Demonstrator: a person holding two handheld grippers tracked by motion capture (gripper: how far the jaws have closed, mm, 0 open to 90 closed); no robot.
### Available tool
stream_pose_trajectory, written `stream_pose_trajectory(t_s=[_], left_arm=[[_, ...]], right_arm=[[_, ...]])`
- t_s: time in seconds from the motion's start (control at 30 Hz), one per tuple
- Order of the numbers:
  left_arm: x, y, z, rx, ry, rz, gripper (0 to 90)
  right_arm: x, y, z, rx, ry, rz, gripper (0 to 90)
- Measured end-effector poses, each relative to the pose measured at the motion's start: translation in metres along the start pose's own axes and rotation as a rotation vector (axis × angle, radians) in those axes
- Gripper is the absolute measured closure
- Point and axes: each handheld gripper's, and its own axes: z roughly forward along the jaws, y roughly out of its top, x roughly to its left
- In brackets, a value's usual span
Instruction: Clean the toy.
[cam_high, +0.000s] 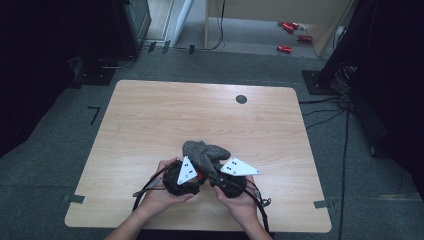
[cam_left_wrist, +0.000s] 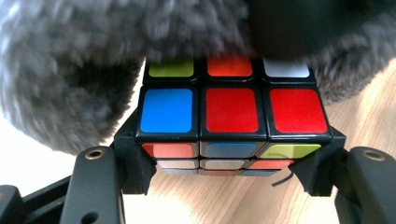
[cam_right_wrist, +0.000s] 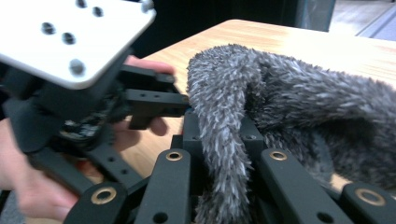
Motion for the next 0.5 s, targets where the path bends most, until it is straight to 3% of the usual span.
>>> stream_pose_trajectory(t_s=[0.13,0.23,0.43,0.47,0.5], left_arm=[[0.0,-0.001,0.0,0.0,0.0,-0.003,35.2],[0.0,0.0,-0.001,-0.009,-0.006,-0.002,35.3],[0.0,0.001,-0.004,-0.035,-0.028,-0.002,35.2],[0.0,0.001,-0.004,-0.037,-0.029,-0.004,35.2],[0.0,0.001,-0.004,-0.038,-0.03,-0.002,35.2]], right_arm=[[0.01,-0.002,0.004,0.013,0.028,-0.021,80.3],[0.008,-0.001,0.004,0.008,0.026,-0.028,80.5],[-0.013,0.002,-0.008,-0.037,-0.079,0.009,80.4],[-0.02,0.001,-0.011,-0.047,-0.082,0.049,80.4],[-0.019,0.001,-0.011,-0.048,-0.081,0.053,80.4]])
